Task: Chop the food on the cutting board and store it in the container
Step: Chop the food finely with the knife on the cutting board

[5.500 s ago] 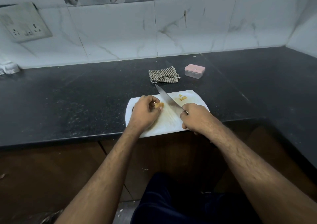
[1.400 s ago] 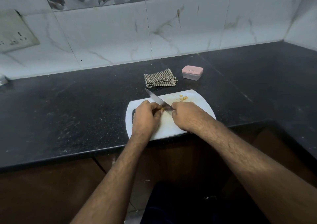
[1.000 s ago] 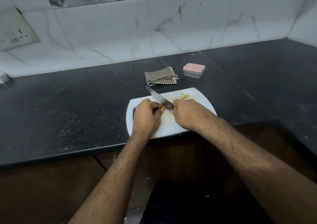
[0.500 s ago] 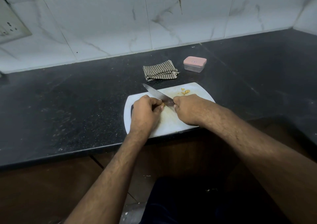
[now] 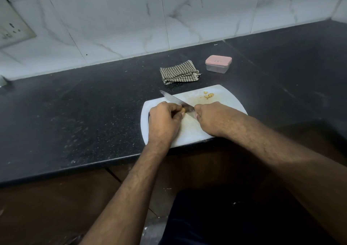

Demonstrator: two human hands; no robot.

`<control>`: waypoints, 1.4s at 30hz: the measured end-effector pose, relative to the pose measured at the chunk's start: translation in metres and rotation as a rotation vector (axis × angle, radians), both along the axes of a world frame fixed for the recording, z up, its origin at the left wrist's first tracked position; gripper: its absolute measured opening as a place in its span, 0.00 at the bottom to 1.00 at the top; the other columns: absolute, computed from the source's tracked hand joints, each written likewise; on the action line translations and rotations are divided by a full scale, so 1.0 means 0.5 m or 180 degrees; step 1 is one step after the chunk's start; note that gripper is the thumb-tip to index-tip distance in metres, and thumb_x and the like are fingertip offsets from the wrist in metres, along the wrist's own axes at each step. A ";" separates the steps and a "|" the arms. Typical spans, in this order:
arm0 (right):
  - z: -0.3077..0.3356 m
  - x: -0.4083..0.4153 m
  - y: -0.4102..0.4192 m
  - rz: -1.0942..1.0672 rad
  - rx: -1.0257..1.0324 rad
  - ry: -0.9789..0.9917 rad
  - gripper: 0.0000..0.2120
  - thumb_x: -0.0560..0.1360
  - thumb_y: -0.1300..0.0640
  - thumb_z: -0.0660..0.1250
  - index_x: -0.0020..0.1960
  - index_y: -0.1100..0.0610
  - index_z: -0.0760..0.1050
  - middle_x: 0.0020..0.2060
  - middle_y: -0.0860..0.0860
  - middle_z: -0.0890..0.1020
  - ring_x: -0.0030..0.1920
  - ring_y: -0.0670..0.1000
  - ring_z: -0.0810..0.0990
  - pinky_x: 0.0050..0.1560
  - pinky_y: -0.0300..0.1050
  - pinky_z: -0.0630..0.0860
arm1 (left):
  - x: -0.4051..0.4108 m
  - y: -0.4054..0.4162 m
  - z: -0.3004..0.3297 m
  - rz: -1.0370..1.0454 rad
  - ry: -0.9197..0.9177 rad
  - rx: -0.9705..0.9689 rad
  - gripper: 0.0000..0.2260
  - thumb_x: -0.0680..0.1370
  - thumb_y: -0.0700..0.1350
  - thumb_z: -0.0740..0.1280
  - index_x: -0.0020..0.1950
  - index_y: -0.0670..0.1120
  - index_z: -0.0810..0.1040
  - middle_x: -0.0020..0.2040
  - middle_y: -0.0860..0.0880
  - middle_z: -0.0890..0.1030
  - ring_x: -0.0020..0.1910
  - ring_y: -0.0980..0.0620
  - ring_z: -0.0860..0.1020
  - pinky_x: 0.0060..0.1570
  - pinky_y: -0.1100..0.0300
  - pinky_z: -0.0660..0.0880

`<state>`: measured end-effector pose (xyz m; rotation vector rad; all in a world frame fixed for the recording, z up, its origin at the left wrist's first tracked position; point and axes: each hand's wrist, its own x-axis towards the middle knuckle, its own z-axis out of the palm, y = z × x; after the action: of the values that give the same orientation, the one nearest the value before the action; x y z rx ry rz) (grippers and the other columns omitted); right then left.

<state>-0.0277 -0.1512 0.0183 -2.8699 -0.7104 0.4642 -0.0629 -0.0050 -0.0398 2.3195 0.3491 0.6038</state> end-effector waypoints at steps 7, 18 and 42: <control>-0.001 -0.011 -0.006 -0.0129 0.0115 -0.0178 0.14 0.85 0.54 0.54 0.68 0.50 0.71 0.48 0.53 0.73 0.48 0.53 0.74 0.46 0.47 0.72 | -0.002 -0.009 -0.005 0.0095 0.0168 0.0208 0.05 0.78 0.46 0.73 0.48 0.53 0.77 0.45 0.56 0.82 0.45 0.55 0.80 0.51 0.54 0.79; 0.027 -0.027 -0.006 -0.0138 0.0021 -0.0248 0.15 0.85 0.54 0.54 0.70 0.51 0.71 0.49 0.52 0.74 0.50 0.53 0.73 0.47 0.46 0.71 | -0.012 -0.022 0.002 -0.0036 0.0305 0.0816 0.03 0.79 0.41 0.66 0.52 0.47 0.78 0.51 0.48 0.78 0.52 0.47 0.77 0.53 0.46 0.75; 0.033 -0.017 -0.003 -0.0023 -0.0266 -0.0267 0.16 0.84 0.55 0.54 0.70 0.50 0.69 0.48 0.53 0.69 0.50 0.54 0.70 0.50 0.50 0.72 | -0.002 -0.020 -0.005 -0.0064 0.0336 0.0786 0.04 0.81 0.41 0.66 0.54 0.47 0.78 0.53 0.48 0.78 0.55 0.46 0.76 0.57 0.42 0.74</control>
<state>-0.0362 -0.1527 0.0346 -2.9848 -0.7096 0.3835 -0.0639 -0.0148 -0.0422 2.5953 0.3146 0.5411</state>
